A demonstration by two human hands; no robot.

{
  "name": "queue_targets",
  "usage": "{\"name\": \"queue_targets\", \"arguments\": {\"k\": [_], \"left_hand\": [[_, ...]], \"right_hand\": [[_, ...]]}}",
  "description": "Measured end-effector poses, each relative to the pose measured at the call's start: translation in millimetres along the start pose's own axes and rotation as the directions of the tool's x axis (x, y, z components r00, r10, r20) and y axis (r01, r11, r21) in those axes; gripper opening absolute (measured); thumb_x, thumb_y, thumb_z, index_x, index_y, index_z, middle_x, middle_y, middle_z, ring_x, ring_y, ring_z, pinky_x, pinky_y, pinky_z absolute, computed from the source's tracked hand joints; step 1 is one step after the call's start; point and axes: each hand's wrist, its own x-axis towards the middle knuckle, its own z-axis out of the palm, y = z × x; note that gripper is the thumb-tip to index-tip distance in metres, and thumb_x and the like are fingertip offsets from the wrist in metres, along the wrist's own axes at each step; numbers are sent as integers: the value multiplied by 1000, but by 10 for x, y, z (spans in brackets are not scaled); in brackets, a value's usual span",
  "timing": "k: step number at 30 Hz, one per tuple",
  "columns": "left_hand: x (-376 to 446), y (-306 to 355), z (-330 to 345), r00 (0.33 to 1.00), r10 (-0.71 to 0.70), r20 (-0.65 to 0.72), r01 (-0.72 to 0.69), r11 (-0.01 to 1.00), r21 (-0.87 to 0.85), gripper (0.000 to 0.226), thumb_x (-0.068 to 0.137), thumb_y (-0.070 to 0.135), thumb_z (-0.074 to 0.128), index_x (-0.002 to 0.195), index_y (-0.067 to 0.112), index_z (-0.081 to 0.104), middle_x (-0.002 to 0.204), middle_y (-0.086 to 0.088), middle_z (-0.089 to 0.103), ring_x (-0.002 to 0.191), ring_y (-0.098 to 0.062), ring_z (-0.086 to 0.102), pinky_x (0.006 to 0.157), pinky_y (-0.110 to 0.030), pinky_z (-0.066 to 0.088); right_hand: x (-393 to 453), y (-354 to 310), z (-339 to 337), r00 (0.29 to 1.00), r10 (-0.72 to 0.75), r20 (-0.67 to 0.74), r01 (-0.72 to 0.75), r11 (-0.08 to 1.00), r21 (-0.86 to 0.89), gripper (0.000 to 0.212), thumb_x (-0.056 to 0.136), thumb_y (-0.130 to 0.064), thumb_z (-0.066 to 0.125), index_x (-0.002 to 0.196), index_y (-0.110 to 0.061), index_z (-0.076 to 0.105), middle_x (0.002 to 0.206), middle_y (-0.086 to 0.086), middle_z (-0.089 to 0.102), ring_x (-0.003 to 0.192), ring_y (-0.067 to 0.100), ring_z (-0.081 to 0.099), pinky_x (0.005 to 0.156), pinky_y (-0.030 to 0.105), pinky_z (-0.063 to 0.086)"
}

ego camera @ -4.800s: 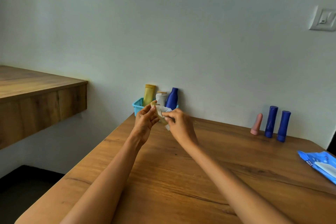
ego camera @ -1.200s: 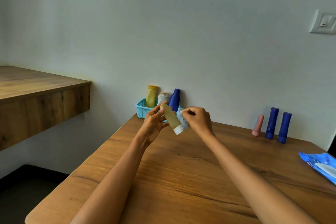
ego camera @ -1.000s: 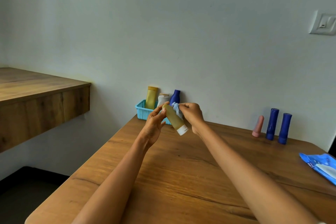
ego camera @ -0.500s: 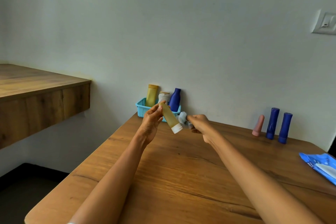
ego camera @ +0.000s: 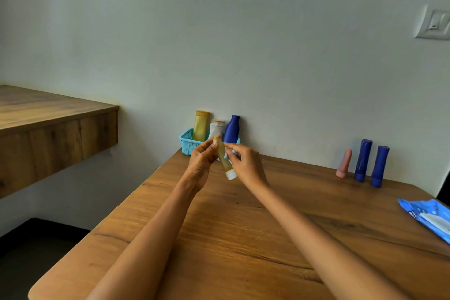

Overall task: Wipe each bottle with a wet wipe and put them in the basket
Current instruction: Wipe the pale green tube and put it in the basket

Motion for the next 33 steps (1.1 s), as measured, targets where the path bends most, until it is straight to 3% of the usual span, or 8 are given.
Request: {"name": "queue_targets", "arguments": {"k": [6,12,15,18,24,28,30,33], "left_hand": [[-5,-2,-15,998,2,-57,-3,1000,-17,29,91,17,54,118,10,60,93,0,71,88,-11,67,91,-31,49],[-41,1,50,999,-39,26,37,998,47,34,79,27,61,111,15,63,96,0,72,90,-12,67,87,-27,52],[-28,-14,76,999,-13,43,11,998,64,37,80,28,62,113,12,64,94,0,73,87,-11,68,82,-24,54],[-15,-7,20,1000,-2,-19,3,999,37,38,81,25,63,116,10,63,95,-1,73,87,-11,68,78,-23,55],[4,-18,-129,994,-17,-107,19,1000,23,26,87,20,59,112,14,65,97,-2,71,90,-12,68,78,-23,55],[1,-24,-93,995,-27,-93,31,999,37,33,80,27,63,111,15,65,95,0,72,89,-11,69,76,-22,55],[5,-34,-51,996,-38,-86,43,997,57,35,77,30,64,109,16,66,96,-1,72,89,-13,69,75,-22,55],[27,-13,-19,991,-43,-127,49,998,50,24,84,26,64,105,15,67,85,1,74,77,-10,69,67,-21,55]], "right_hand": [[-83,220,-175,999,-4,53,7,998,-57,34,90,-18,60,124,-13,59,114,6,66,101,13,62,65,-4,38],[183,30,-176,948,170,-267,-137,981,139,24,80,-20,72,95,-5,60,99,11,63,81,11,53,57,2,37],[223,-92,-8,972,122,-202,-99,988,122,24,79,-26,73,84,-5,65,84,9,67,72,13,57,57,13,40],[133,-69,95,979,81,-186,-62,993,101,22,81,-28,71,79,-6,64,82,9,68,66,7,55,52,3,35],[-110,205,7,1000,17,-13,-18,1000,-21,22,80,-29,72,81,-8,68,82,0,65,70,8,56,53,6,38],[4,182,-126,990,91,-106,-85,995,56,24,81,-26,71,88,-4,67,91,8,69,79,15,62,63,21,50],[98,59,-125,983,44,-179,-32,997,69,21,81,-22,71,89,-4,67,92,8,67,78,14,60,63,14,47],[91,-85,-8,993,-81,-84,81,997,-5,23,81,-19,71,99,-6,68,97,6,65,81,8,55,63,2,35]]}}
